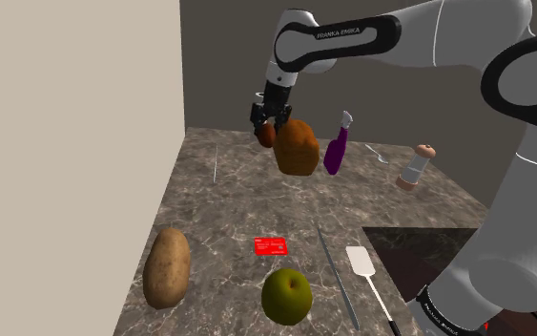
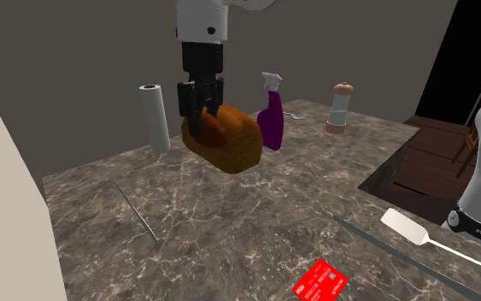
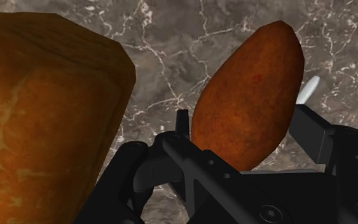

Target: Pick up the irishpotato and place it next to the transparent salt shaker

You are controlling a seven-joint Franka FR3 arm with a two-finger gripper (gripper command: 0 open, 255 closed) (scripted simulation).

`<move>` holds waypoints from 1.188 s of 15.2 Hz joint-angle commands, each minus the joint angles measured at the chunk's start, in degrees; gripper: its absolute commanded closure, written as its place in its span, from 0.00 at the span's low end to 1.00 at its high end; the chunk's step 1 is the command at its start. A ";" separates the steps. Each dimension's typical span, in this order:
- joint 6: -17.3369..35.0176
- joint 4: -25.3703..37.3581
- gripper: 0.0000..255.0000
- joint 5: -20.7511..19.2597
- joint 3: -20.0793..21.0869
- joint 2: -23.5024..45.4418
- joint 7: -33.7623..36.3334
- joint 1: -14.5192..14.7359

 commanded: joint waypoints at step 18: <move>-14.87 15.25 1.00 -0.29 0.03 0.37 1.08 0.04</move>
